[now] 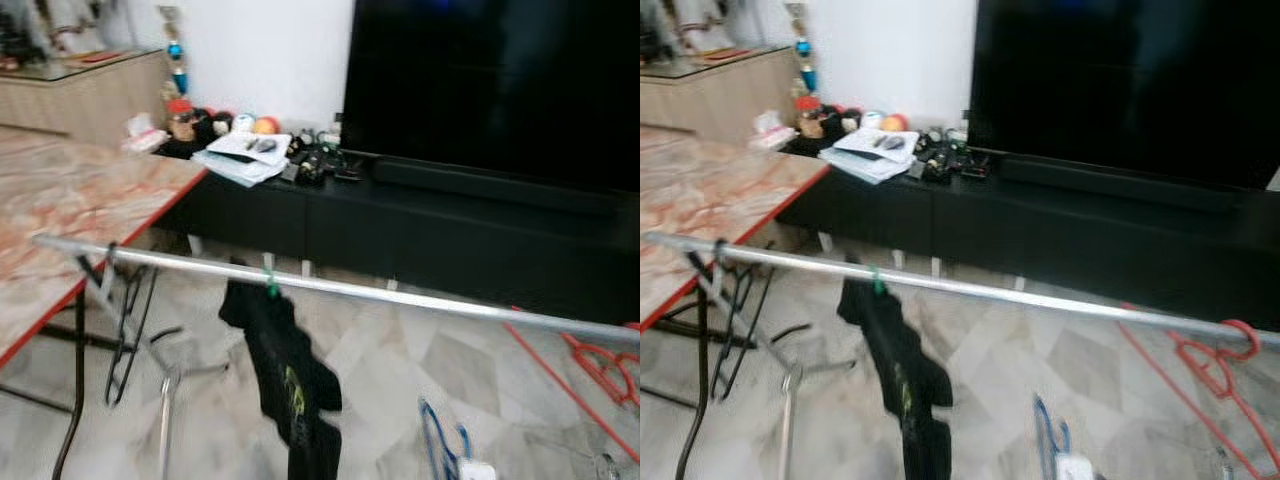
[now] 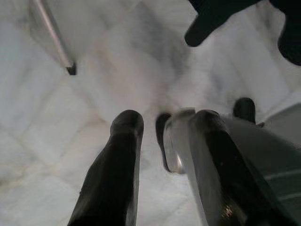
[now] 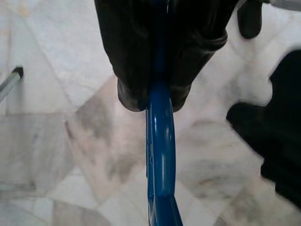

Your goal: Hang hanger

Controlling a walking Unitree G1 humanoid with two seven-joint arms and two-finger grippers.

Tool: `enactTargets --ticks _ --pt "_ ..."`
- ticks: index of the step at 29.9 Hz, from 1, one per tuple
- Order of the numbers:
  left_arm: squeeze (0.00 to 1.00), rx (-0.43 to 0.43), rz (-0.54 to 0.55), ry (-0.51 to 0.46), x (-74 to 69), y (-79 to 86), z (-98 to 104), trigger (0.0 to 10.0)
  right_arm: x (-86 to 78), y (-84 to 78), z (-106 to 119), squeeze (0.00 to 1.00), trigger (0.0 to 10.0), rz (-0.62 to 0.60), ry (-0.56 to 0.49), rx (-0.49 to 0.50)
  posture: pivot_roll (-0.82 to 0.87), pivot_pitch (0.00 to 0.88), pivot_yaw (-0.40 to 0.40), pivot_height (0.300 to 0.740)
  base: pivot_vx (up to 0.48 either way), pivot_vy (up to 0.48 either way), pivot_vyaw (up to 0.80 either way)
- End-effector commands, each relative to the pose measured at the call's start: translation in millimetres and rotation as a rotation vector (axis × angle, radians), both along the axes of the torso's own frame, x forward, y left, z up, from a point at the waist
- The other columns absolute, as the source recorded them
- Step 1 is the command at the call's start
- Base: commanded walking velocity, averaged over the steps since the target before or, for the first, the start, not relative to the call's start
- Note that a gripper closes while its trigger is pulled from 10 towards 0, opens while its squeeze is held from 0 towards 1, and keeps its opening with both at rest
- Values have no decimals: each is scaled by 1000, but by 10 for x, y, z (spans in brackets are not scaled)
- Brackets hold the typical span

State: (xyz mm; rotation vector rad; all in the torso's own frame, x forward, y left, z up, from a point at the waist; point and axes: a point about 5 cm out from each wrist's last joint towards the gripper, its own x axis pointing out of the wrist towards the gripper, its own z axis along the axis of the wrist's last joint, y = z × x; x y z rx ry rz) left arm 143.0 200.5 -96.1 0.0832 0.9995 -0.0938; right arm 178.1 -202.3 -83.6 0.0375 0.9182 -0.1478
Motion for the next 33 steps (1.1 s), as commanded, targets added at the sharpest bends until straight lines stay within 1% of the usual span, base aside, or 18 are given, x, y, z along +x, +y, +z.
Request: enactTargets --ticks 1,3,4,6,9,10,11,15,17,21,22,24,27,28,29,30,32,33 --pt "0 36 6 27 -98 151 -9 10000 167 87 73 0 10000 -13 -63 21 108 0 -23 740 0 0 0" --pt "0 39 5 30 -117 171 -11 10000 196 46 97 0 10000 -54 -83 19 108 0 -24 740 0 0 0" --pt "0 41 6 36 -141 191 -14 10000 250 -20 140 0 10000 -117 -117 23 103 0 -26 740 0 0 0" --pt "0 43 7 40 -158 201 -18 10000 297 -67 178 0 10000 -160 -145 26 100 0 -27 740 0 0 0" --pt "0 45 9 48 -178 195 -27 10000 337 -108 213 0 10000 -218 -176 37 96 0 -28 740 0 0 0" --pt "0 45 7 53 -188 161 -38 10000 383 -158 257 0 10000 -263 -209 27 93 0 -28 740 0 0 0" --pt "0 45 7 53 -188 161 -38 10000 383 -158 257 0 10000 -263 -209 27 93 0 -28 740 0 0 0" --pt "0 31 -13 50 -110 -89 -62 10000 528 -288 411 0 10000 -350 -324 -11 84 0 -31 740 0 0 0" --pt "0 26 -21 45 -69 -167 -60 10000 542 -335 442 0 10000 -390 -347 -22 84 0 -31 740 0 0 0" --pt "0 21 -30 39 -31 -273 -59 10000 544 -382 466 0 10000 -422 -368 -31 85 0 -33 740 0 0 0" --pt "0 16 -36 35 -2 -351 -57 10000 562 -412 502 0 10000 -429 -398 -45 85 0 -34 740 0 0 0" --pt "0 19 -33 37 -29 -317 -62 10000 604 -421 561 0 10000 -433 -445 -64 84 0 -37 740 0 0 0" --pt "0 27 -27 41 -72 -245 -69 10000 647 -369 637 0 10000 -399 -508 -100 83 0 -37 740 0 0 0" --pt "0 27 -19 43 -96 -153 -65 10000 647 -288 631 0 10000 -308 -486 -127 76 0 -38 740 0 0 0" --pt "0 27 -17 43 -103 -128 -63 10000 646 -264 629 0 10000 -283 -479 -135 76 0 -38 740 0 0 0" --pt "0 32 -14 45 -115 -72 -59 10000 645 -140 592 0 10000 -138 -417 -137 72 0 -37 740 0 0 0" --pt "0 36 -12 46 -119 -47 -57 10000 626 -24 597 0 10000 2 -413 -100 66 0 -38 740 0 0 0" --pt "0 37 -13 46 -118 -45 -57 10000 595 -28 582 0 10000 46 -383 -118 66 0 -38 740 0 0 0"
